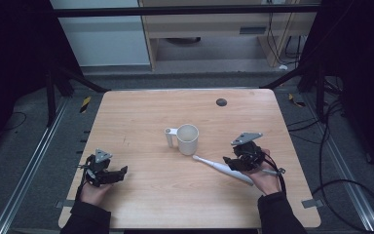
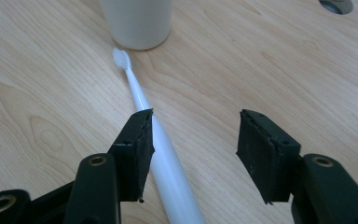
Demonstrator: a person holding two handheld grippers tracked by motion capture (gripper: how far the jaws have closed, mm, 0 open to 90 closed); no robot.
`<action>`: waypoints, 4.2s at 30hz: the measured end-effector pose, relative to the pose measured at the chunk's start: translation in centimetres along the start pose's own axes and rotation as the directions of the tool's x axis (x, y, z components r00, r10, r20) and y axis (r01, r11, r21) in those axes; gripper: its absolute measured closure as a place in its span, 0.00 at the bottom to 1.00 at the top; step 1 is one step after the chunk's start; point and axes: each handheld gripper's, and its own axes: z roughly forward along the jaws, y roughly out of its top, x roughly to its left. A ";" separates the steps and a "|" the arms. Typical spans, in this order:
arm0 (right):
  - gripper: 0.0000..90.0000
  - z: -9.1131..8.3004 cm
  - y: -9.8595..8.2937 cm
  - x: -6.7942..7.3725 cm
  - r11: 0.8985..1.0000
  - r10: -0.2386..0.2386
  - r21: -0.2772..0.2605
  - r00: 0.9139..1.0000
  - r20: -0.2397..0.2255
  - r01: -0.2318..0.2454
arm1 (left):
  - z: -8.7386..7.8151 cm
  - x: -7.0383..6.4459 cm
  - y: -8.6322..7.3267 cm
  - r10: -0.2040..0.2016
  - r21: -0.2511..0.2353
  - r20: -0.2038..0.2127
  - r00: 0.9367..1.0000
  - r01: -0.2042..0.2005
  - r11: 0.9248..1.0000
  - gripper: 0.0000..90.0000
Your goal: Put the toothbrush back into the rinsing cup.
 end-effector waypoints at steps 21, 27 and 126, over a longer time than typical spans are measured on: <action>0.52 3.8 0.7 0.7 0.981 -0.051 0.185 0.995 -0.083 0.066 | 0.1 0.0 0.0 0.003 0.006 0.005 1.000 -0.003 1.000 0.24; 0.52 4.6 0.5 0.8 0.972 -0.047 0.224 0.994 -0.098 0.068 | 0.1 0.0 0.0 0.002 0.008 0.008 1.000 -0.002 1.000 0.24; 0.74 -1.6 5.1 -0.4 0.792 0.305 -0.535 0.950 -0.069 -0.294 | 0.1 0.1 0.0 -0.005 0.014 0.006 1.000 0.005 1.000 0.24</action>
